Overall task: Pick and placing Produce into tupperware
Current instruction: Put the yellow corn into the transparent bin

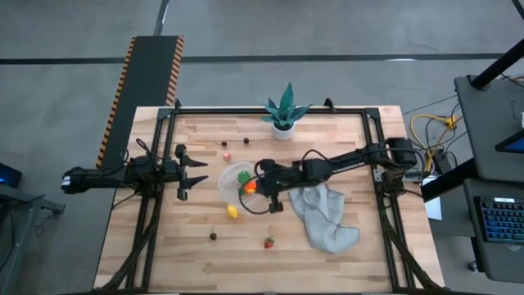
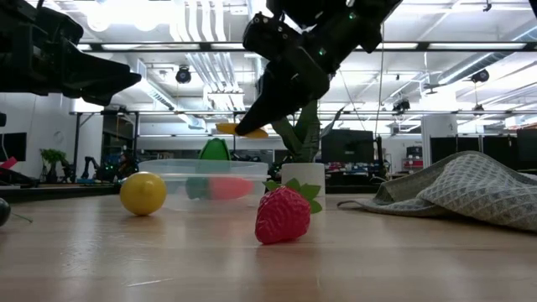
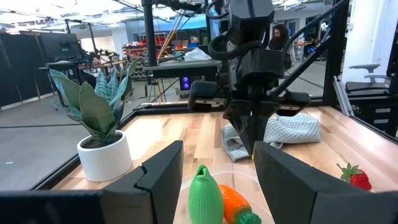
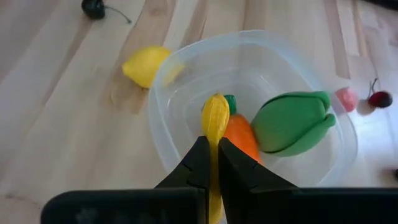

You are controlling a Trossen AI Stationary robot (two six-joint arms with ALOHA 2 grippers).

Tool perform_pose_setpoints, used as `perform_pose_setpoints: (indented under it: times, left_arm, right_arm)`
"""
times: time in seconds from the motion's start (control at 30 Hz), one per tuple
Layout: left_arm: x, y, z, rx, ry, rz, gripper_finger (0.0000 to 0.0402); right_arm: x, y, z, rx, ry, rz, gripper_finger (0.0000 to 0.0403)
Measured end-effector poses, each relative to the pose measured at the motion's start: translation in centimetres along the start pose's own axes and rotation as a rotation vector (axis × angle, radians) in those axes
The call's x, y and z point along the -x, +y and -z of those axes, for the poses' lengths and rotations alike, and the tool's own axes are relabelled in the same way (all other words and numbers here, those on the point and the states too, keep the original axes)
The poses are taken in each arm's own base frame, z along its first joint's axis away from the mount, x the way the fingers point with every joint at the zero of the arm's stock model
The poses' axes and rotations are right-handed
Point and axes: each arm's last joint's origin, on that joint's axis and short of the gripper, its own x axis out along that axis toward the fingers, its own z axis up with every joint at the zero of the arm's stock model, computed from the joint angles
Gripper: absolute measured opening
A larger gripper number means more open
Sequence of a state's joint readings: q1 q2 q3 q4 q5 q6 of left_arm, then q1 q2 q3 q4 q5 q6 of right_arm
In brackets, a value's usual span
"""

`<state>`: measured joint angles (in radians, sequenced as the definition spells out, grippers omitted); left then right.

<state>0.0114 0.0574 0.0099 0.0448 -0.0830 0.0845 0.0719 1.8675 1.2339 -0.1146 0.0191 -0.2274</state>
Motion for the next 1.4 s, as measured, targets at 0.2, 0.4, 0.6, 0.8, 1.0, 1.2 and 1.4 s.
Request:
perform_pose_setpoints:
  times: [0.2,0.4,0.6,0.8,1.0,1.2,1.4]
  left_arm:
    - [0.0,0.0,0.0,0.0,0.001,0.0,0.0183]
    - [0.0,0.0,0.0,0.0,0.001,0.0,0.0183]
    - [0.0,0.0,0.0,0.0,0.0,0.0,0.0183]
    - [0.0,0.0,0.0,0.0,0.003,0.001,0.0183]
    - [0.0,0.0,0.0,0.0,0.002,0.0,0.0183]
    - [0.0,0.0,0.0,0.0,0.002,0.0,0.0183]
    - [0.0,0.0,0.0,0.0,0.003,0.001,0.0183]
  right_arm:
    - [0.0,0.0,-0.1,0.094,-0.012,0.005,0.001]
    - [-1.9,-0.1,0.5,0.091,0.011,0.002,0.001]
    - [-3.7,-0.1,0.4,0.116,0.053,-0.011,0.001]
    - [-3.8,-0.3,0.1,0.143,0.082,-0.019,0.001]
    - [-3.7,-0.6,0.3,0.132,0.087,-0.018,0.0014]
    - [-3.7,-0.8,0.3,0.107,0.084,-0.036,0.0039]
    - [-3.7,-0.9,0.4,0.094,0.085,-0.033,0.0068]
